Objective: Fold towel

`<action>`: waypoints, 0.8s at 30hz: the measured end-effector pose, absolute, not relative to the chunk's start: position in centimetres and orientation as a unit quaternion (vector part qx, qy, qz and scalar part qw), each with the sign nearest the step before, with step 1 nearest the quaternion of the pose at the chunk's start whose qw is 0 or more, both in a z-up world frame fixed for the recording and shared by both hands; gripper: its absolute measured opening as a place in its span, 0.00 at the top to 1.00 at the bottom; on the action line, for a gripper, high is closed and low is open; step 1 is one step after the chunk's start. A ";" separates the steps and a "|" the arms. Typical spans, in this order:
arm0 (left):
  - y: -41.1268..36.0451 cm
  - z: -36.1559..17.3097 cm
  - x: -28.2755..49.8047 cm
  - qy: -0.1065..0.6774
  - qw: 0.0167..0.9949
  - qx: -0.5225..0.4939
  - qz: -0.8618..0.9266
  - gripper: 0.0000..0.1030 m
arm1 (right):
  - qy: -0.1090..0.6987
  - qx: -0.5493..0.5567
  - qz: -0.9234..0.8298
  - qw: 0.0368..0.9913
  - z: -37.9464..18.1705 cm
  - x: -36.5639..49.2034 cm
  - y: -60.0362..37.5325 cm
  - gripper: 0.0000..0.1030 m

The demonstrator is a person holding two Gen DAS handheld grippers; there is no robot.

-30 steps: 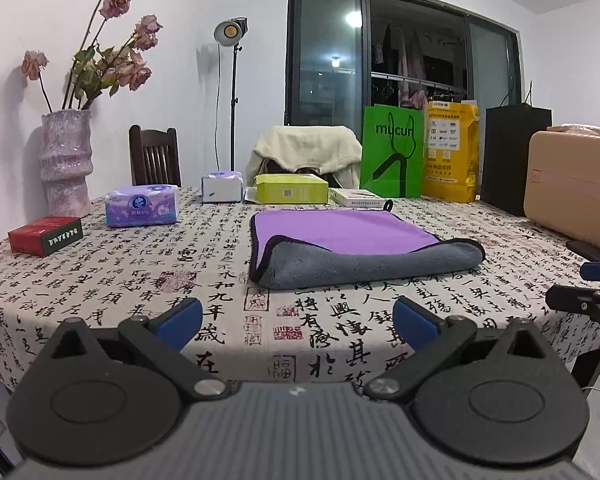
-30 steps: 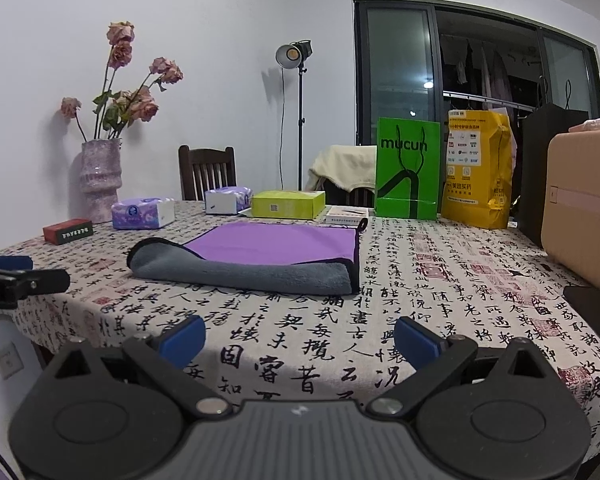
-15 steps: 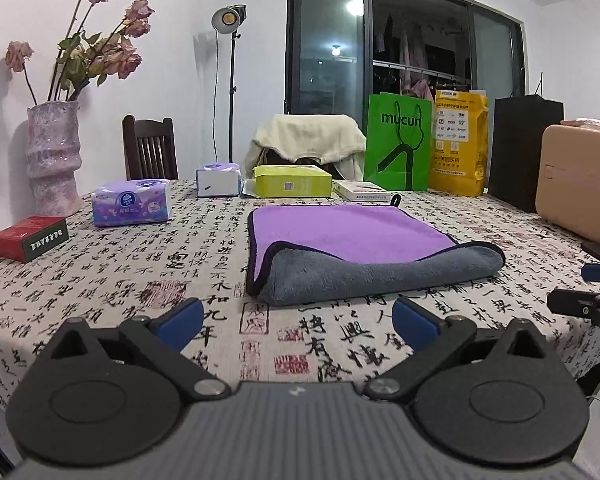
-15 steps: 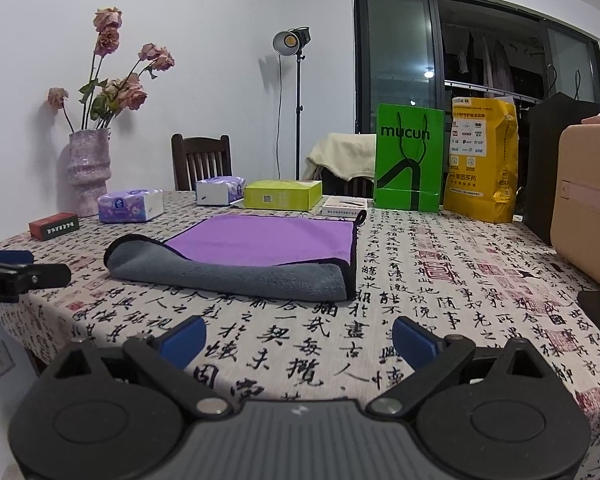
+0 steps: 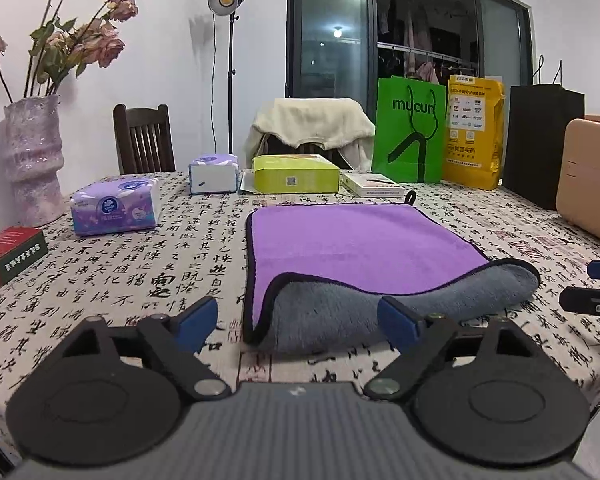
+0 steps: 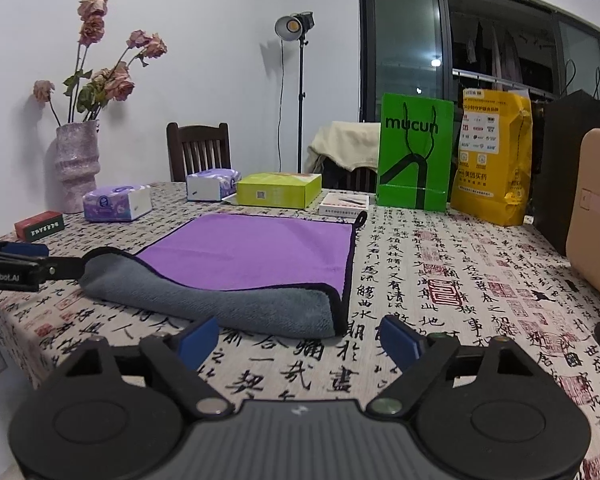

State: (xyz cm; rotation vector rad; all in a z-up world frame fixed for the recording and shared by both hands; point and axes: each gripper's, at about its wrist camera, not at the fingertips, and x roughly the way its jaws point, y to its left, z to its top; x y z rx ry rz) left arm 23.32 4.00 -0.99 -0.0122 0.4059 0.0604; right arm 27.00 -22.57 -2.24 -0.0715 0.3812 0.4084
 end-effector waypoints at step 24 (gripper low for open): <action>5.9 -1.5 30.3 0.284 0.957 -0.051 -0.014 0.49 | 0.251 -0.014 0.232 0.940 -2.5 36.0 -22.0 0.44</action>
